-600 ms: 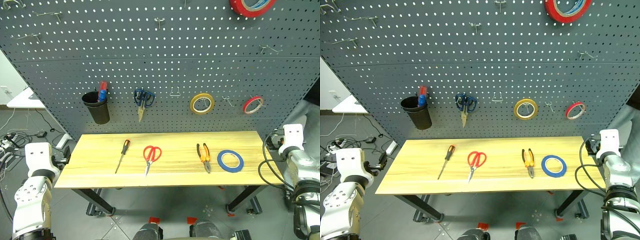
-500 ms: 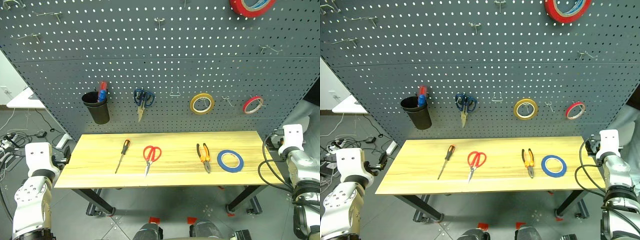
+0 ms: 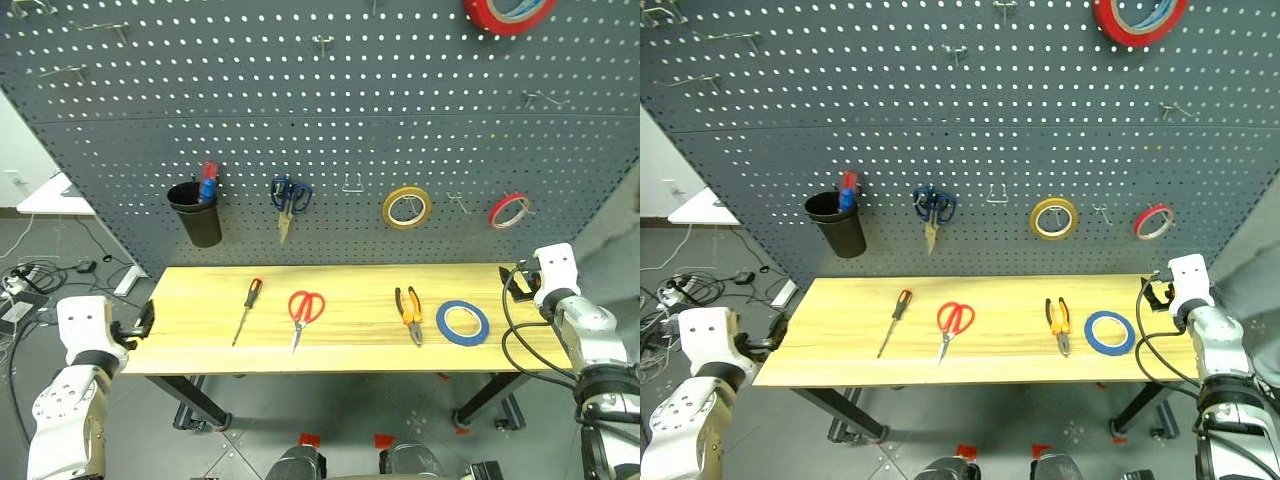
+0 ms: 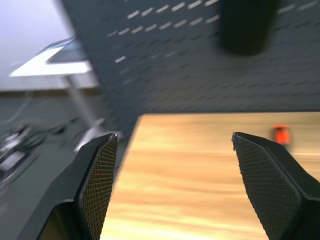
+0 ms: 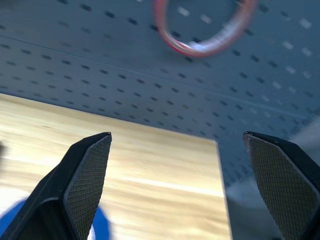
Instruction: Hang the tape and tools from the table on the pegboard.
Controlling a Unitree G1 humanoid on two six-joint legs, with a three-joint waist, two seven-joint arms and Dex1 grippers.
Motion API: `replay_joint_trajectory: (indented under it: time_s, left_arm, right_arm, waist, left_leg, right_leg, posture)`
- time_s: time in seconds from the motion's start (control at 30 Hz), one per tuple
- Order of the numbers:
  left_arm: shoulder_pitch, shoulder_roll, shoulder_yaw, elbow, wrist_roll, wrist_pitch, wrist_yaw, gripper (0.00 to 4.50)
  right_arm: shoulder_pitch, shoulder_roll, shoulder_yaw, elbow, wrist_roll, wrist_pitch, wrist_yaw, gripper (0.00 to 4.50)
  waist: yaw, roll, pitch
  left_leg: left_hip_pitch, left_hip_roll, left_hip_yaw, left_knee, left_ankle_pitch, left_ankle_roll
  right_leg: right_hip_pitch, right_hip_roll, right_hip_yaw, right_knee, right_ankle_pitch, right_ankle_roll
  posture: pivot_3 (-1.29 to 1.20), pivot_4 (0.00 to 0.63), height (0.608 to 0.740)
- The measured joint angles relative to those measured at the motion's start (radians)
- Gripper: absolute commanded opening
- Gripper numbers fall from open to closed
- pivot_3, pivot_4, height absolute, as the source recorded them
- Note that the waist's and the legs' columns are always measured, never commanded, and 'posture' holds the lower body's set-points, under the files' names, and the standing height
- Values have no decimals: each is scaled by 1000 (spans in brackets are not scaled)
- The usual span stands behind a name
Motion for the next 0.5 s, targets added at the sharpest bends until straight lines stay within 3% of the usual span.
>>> replay_joint_trajectory:
  time_s: [0.1,0.13,0.2,0.33,0.5]
  left_arm:
    - [-12,11,-48,-49,3,51,-22,3848]
    - [-18,13,-57,-55,4,61,-22,3848]
    - [-43,18,-90,-73,11,96,-28,3848]
    - [-121,18,-195,-98,23,123,-61,3848]
    - [-224,54,-373,-113,9,129,-259,3848]
  right_arm:
    - [49,0,26,-149,0,117,22,4500]
    - [67,-5,32,-193,0,156,32,4500]
    - [118,-23,53,-316,5,259,66,4500]
    - [181,-63,127,-503,13,396,171,4500]
    - [168,-115,191,-559,24,524,304,4500]
  waist:
    - [-1,2,4]
    - [0,3,10]
    - [-1,3,28]
    - [-1,5,86]
    - [-3,-2,137]
  left_leg:
    - [0,0,0,0,-2,-2]
    - [1,0,0,0,-2,-3]
    - [-2,1,1,0,-2,-3]
    - [-2,2,5,1,-1,2]
    - [-5,3,17,0,-5,9]
  right_leg:
    - [1,0,0,0,-1,-2]
    - [0,0,0,0,-3,-2]
    - [1,0,1,1,-4,-6]
    - [0,0,3,1,-4,-6]
    - [-4,-1,9,0,1,-4]
  posture:
    - [-193,103,740]
    - [-193,103,740]
    - [-222,165,740]
    - [-240,221,740]
    - [-239,267,740]
